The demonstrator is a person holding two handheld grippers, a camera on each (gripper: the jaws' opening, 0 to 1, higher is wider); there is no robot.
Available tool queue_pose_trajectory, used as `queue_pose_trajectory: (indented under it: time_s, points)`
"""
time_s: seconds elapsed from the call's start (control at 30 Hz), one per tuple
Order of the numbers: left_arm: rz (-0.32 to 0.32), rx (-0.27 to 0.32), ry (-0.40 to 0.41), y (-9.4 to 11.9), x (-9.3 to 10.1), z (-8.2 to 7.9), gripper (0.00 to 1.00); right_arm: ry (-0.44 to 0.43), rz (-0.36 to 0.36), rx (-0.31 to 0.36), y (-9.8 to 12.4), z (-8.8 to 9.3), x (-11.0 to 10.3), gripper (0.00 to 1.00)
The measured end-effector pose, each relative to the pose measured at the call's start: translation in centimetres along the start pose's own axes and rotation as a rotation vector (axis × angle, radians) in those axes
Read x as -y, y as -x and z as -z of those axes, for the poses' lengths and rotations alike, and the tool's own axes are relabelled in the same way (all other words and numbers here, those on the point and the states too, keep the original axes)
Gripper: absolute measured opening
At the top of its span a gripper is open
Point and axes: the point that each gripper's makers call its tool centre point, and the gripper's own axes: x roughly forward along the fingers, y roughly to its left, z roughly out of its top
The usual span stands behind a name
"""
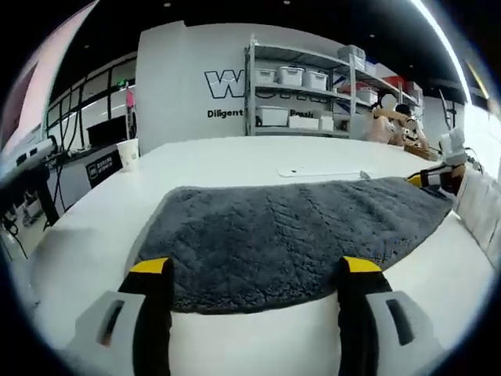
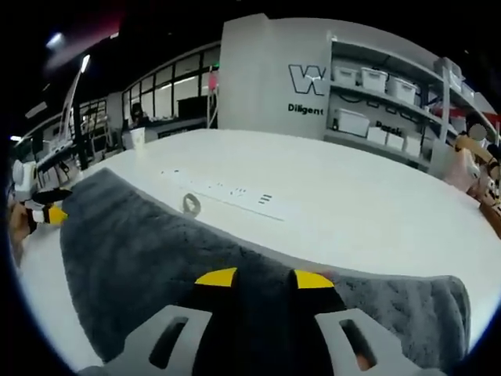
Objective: Open the folded towel by lifting each exposed corner and separating the folded layers until the towel lies flat within the target outline without major curled edges
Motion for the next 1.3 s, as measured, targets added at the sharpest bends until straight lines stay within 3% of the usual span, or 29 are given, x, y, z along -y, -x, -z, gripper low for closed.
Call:
queue_pose_trajectory:
  time_s: [0.57,0.9,1.3]
  points:
    - [-0.019,-0.010,0.001,0.1,-0.2,0.1,0.85,0.039,0.016,-0.003,-0.1,0.0,0.4,0.20]
    - [-0.023,-0.007,0.003,0.3,-0.2,0.1,0.84,0.120,0.108,-0.005,-0.4,-0.5,1.4,0.25]
    - [-0.016,-0.009,0.001,0.3,-0.1,0.1,0.85,0.102,0.079,-0.002,0.2,-0.7,1.3,0.28]
